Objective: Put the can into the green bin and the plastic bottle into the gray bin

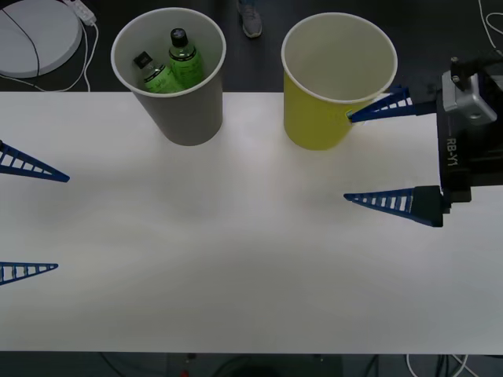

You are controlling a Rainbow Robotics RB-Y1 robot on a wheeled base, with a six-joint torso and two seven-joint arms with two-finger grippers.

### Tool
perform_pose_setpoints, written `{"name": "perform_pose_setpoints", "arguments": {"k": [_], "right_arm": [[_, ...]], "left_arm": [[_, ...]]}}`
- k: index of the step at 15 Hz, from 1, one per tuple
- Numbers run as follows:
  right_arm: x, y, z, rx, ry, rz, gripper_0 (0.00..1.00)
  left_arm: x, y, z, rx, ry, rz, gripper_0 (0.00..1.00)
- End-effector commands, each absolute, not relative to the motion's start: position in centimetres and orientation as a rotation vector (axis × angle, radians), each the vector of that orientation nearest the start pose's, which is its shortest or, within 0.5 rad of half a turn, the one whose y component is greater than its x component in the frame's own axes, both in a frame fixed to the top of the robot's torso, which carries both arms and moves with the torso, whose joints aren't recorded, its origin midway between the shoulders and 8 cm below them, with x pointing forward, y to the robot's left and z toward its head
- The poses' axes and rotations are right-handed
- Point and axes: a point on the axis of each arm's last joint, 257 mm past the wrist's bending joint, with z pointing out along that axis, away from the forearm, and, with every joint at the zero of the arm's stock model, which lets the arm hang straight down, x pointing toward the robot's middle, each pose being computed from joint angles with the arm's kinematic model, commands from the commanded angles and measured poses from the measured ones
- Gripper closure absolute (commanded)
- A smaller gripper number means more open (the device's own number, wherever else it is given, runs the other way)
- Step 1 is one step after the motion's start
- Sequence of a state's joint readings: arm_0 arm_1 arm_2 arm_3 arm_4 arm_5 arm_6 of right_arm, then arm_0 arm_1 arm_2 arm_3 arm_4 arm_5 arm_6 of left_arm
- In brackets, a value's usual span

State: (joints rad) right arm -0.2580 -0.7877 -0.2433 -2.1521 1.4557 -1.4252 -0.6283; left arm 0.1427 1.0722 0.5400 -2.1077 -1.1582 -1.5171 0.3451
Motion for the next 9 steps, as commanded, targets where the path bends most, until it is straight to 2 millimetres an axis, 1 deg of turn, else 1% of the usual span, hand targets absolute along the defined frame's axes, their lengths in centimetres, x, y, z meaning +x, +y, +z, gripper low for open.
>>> {"name": "perform_pose_setpoints", "arguments": {"k": [1,4,9], "right_arm": [[35.1,-16.0,-4.4,-1.536,1.421,0.454,0.0],[34.0,-17.4,-4.9,-1.551,1.416,0.475,0.0],[33.2,-19.9,-5.6,-1.577,1.408,0.49,0.0]], "left_arm": [[29.5,26.1,-7.2,1.672,1.544,-0.392,0.0],[29.5,26.1,-7.2,1.672,1.544,-0.392,0.0],[29.5,26.1,-7.2,1.672,1.544,-0.392,0.0]]}}
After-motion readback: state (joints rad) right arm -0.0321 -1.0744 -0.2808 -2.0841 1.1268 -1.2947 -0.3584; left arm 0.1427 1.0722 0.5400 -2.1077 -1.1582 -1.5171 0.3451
